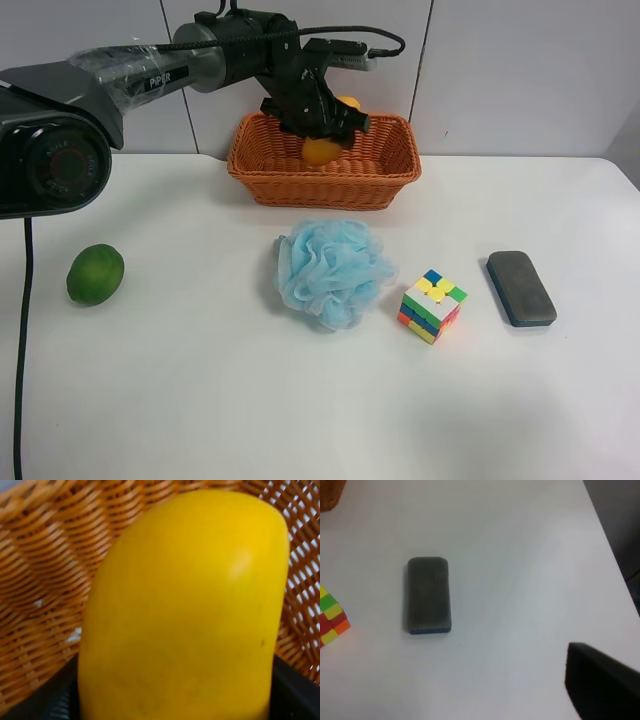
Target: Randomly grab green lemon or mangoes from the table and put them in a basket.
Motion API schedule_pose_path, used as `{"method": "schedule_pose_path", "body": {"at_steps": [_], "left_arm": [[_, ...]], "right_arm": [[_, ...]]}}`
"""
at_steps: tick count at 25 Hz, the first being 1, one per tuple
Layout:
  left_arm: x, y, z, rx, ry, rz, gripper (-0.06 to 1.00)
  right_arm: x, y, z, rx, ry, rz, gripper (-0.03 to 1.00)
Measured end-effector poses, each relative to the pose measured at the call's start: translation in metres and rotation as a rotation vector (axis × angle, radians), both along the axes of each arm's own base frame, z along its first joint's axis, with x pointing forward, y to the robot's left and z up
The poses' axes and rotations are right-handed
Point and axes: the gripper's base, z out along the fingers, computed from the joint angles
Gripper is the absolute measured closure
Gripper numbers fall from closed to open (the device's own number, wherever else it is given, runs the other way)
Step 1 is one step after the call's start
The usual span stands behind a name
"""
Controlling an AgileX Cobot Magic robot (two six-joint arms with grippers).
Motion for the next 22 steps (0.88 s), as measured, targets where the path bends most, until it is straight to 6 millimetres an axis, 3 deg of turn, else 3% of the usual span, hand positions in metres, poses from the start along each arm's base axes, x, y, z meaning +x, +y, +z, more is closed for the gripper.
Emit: {"method": "schedule_pose_path", "body": {"at_steps": [1, 3, 6, 9, 18, 22], "left_arm": [[0.001, 0.002, 0.000, -0.006, 0.001, 0.005, 0.10], [0.002, 0.003, 0.000, -0.017, 0.007, 0.007, 0.00], [0.003, 0.006, 0.002, -0.015, 0.012, 0.011, -0.04], [-0.001, 0.010, 0.017, -0.009, 0.021, 0.010, -0.05], [-0.041, 0.054, 0.109, 0.078, 0.178, 0.017, -0.05], [-0.057, 0.079, 0.152, 0.065, 0.148, 0.032, -0.05]], "right_arm": [[0.000, 0.000, 0.000, 0.000, 0.000, 0.000, -0.02], [0.000, 0.000, 0.000, 0.000, 0.000, 0.000, -0.02], [0.000, 0.000, 0.000, 0.000, 0.000, 0.000, -0.02], [0.000, 0.000, 0.000, 0.000, 0.000, 0.000, -0.02], [0.000, 0.000, 0.000, 0.000, 0.000, 0.000, -0.02], [0.000, 0.000, 0.000, 0.000, 0.000, 0.000, -0.02]]}}
